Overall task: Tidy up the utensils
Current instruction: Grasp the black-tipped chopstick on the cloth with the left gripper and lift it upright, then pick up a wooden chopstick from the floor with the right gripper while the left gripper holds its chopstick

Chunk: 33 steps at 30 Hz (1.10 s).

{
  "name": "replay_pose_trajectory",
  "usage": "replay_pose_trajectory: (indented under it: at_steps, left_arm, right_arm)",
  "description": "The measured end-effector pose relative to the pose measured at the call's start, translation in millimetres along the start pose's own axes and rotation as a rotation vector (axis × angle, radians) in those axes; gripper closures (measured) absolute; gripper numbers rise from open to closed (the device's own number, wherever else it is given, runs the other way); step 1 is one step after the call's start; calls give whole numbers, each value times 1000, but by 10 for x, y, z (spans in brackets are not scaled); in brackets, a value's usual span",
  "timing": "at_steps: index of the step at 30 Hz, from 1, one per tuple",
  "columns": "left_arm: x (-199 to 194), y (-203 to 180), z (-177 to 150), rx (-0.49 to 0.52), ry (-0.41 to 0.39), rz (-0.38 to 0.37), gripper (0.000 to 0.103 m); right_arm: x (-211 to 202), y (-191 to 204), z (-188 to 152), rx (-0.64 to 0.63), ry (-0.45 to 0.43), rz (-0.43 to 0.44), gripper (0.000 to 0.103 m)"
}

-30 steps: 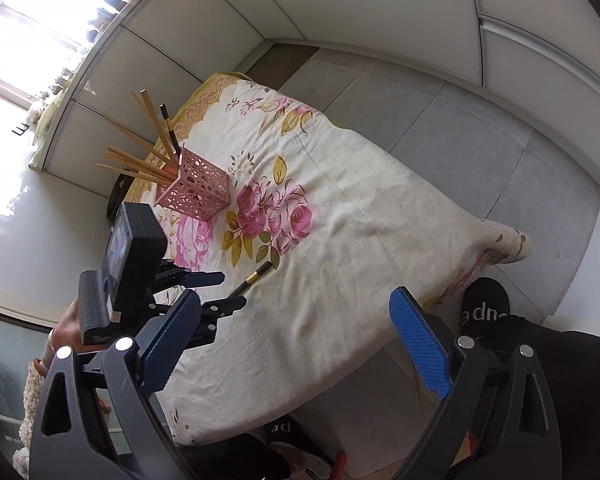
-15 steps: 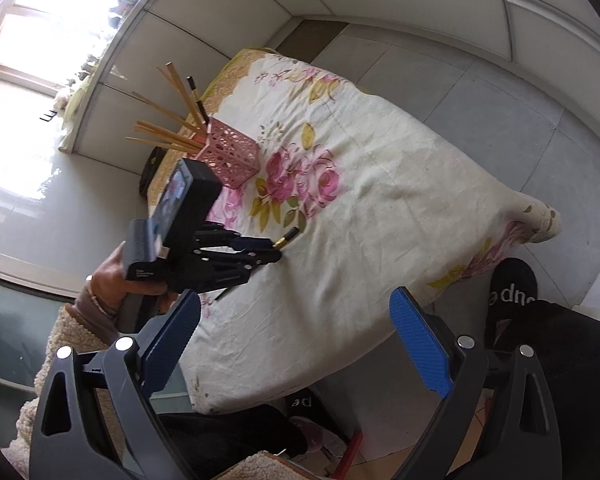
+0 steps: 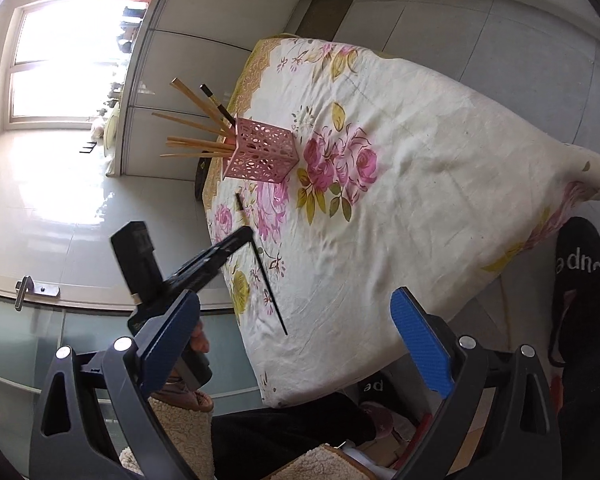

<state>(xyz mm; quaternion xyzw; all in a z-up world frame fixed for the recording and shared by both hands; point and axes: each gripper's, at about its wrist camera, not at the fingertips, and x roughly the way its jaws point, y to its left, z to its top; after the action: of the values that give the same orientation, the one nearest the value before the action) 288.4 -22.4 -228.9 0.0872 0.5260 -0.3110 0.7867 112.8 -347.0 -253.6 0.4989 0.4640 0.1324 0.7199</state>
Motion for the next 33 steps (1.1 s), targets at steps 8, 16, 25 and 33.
replay_pose_trajectory:
  at_steps: [8, 16, 25, 33]
  left_arm:
    - [-1094, 27, 389, -220, -449, 15, 98]
    - [-1721, -128, 682, -337, -802, 136, 97]
    - [-1979, -418, 517, -310, -907, 104, 97]
    - [-2127, -146, 94, -377, -925, -14, 97]
  right_arm:
    - [-3, 98, -45, -70, -6, -30, 9]
    - [-40, 78, -86, -77, -21, -73, 9]
    - [-244, 354, -224, -255, -266, -334, 10]
    - [128, -583, -806, 85, 331, -665, 10]
